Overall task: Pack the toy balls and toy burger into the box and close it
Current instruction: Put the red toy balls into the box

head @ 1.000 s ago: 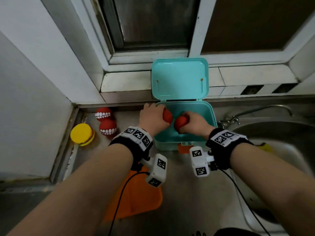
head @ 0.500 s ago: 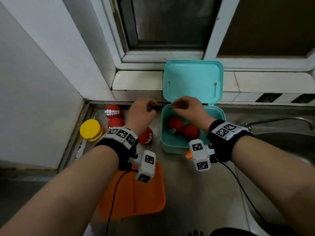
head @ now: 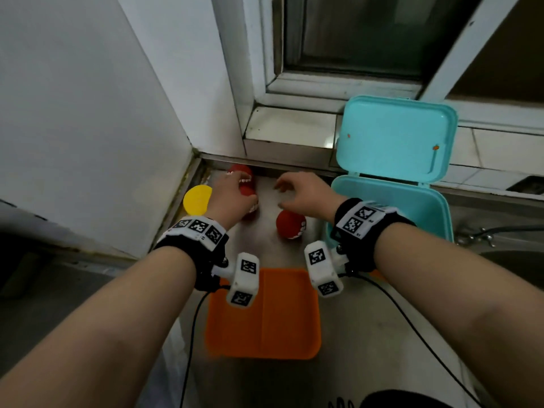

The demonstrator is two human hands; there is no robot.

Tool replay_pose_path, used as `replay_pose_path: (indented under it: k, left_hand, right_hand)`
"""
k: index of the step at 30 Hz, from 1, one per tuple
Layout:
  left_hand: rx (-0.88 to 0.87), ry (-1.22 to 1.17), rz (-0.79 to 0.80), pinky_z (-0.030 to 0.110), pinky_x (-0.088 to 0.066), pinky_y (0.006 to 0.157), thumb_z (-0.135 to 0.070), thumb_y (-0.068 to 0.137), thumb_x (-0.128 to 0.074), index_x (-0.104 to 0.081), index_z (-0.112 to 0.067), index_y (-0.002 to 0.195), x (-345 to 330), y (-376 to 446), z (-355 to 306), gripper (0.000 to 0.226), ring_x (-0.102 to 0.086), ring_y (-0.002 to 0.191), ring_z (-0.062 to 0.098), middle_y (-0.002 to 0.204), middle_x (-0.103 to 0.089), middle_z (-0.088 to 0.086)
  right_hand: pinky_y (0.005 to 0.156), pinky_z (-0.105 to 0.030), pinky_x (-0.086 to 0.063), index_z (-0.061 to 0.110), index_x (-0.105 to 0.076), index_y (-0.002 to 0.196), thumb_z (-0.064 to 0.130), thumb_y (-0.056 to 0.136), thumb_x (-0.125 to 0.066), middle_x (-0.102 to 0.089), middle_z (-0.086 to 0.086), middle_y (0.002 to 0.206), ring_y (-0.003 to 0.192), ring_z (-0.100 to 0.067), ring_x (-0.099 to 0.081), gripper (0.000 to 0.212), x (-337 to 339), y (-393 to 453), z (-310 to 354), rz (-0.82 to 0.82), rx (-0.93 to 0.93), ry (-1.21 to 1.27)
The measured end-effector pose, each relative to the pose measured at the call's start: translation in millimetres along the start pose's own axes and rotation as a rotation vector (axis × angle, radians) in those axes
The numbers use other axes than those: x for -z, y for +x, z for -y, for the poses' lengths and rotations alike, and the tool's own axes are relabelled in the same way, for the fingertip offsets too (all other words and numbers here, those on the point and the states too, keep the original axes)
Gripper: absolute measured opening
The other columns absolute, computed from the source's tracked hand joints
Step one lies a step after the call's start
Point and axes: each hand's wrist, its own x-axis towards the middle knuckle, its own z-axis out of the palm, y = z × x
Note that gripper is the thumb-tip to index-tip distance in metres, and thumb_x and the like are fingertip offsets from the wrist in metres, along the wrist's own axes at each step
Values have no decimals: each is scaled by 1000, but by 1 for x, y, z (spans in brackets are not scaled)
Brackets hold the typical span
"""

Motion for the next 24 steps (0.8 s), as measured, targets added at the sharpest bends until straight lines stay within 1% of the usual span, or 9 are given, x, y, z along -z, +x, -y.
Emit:
replay_pose_path:
  k: [2,4,6,9,12,15,19,22,24]
  left_hand:
    - [53,-32,19,41,-48,94,-21,72,-72,-58,-15,121,-5,-3,3,52,-58,109,30,121,-61,14]
    - [52,-41,29,41,-48,94,-19,76,-72,-57,-11,123,-5,-6,8,50,-58,110,32,121,-62,16]
    - [28,8,21,41,-44,100,-20,82,-69,-50,-7,133,2,-6,16,56,-54,118,34,131,-56,18]
    - [40,78,-51,37,-41,100,-28,84,-68,-44,-12,140,30,-2,28,63,-51,121,34,136,-52,18]
    - [78,74,-171,39,-45,94,-33,80,-72,-50,-14,132,65,-4,41,59,-56,113,36,126,-59,18]
    - [171,-3,-254,44,-47,94,-29,75,-78,-46,-10,129,85,-18,62,65,-57,112,36,124,-60,18]
    - [333,-157,-266,42,-44,100,-16,73,-81,-37,-8,132,100,-40,110,74,-55,119,33,130,-57,16]
    - [382,-165,-279,40,-43,101,-20,73,-82,-35,-13,137,108,-52,147,79,-54,120,31,134,-54,13]
    - [408,-149,-263,44,-42,104,-23,75,-79,-38,-18,139,112,-57,171,76,-54,121,30,134,-54,11]
  right_hand:
    - [93,-24,-41,20,-57,127,24,78,-69,-61,-2,128,118,-18,-56,51,-6,1,0,52,-42,-32]
    - [98,-28,-40,18,-49,136,22,78,-68,-54,-6,139,127,-23,-50,61,-13,4,2,93,-69,-65]
    - [103,-32,-39,17,-41,142,22,79,-66,-49,-9,143,130,-26,-47,68,-21,8,11,141,-66,-128]
    - [104,-35,-39,19,-39,143,21,80,-65,-48,-10,142,129,-28,-47,68,-28,21,29,202,1,-233]
    - [102,-40,-41,22,-43,140,18,80,-64,-49,-10,138,124,-33,-49,63,-31,35,54,223,116,-297]
    - [98,-40,-45,24,-46,136,17,77,-67,-51,-9,132,119,-32,-52,64,-42,43,80,227,200,-323]
    - [97,-41,-45,24,-45,135,24,73,-71,-52,-7,131,117,-32,-52,68,-60,56,119,195,305,-246]
    - [99,-42,-44,23,-45,136,27,70,-74,-52,-6,132,118,-28,-52,72,-72,64,144,156,395,-112]
    - [100,-40,-44,22,-48,135,25,69,-75,-52,-4,133,118,-26,-52,72,-81,68,157,131,445,-10]
